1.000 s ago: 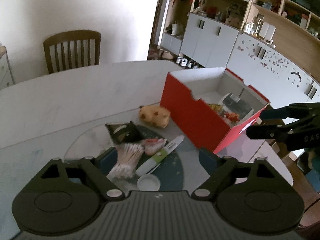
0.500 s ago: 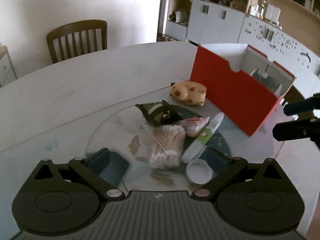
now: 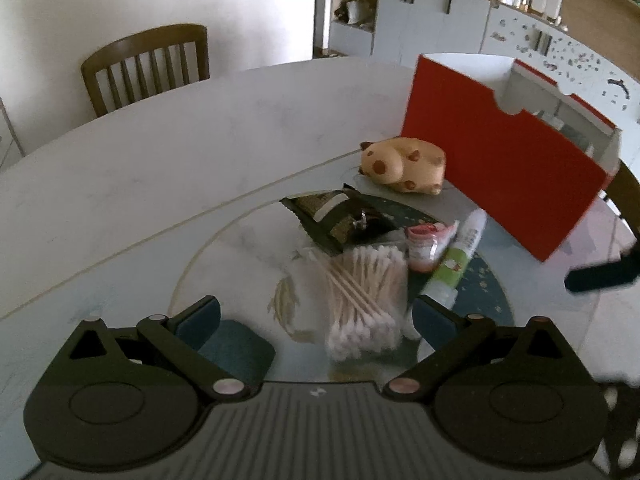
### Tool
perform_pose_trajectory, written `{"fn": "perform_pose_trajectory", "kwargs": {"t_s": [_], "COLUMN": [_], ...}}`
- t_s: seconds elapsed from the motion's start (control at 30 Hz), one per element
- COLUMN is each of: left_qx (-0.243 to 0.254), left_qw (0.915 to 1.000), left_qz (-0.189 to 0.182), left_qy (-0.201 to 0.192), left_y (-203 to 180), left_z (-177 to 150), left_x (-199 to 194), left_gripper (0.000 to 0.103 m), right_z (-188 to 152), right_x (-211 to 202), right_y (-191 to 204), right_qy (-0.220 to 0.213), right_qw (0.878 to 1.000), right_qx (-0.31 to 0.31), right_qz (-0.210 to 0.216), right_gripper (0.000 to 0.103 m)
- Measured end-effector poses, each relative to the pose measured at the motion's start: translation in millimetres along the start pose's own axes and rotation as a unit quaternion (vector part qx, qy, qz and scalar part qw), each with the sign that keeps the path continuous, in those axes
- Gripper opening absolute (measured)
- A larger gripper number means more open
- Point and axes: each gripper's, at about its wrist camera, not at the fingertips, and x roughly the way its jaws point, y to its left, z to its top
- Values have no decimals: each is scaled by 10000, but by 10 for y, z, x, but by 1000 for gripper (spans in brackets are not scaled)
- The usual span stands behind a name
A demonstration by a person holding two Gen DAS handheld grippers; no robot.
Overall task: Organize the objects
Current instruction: 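Move the left tool to the cotton swab bag while the right tool approaches the white round lid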
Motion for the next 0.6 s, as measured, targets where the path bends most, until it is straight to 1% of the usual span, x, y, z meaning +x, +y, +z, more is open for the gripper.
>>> {"fn": "perform_pose_trajectory", "kwargs": {"t_s": [0.13,0.37,0.5,0.6], "left_qx": [-43,56,93,210], "left_qw": [10000,9997,9995,9993], "left_qz": [-15,7,22,58], "left_qy": [52,219,307,299], "left_y": [0,-21,-22,-49], "left_z": [60,78,79,71], "left_x": [116,284,366,385], "left_gripper": [103,103,103,103], "right_z": [4,8,23,39], "right_x": [81,252,328,388], "right_y": [52,150,166,182], "right_qy": [59,196,209,208], "right_qw": [9999,9993,9991,9989], "right_qx": [-81,-310,-358,-410], "right_qz": [1,51,21,-5], "right_gripper": [85,84,83,81]}}
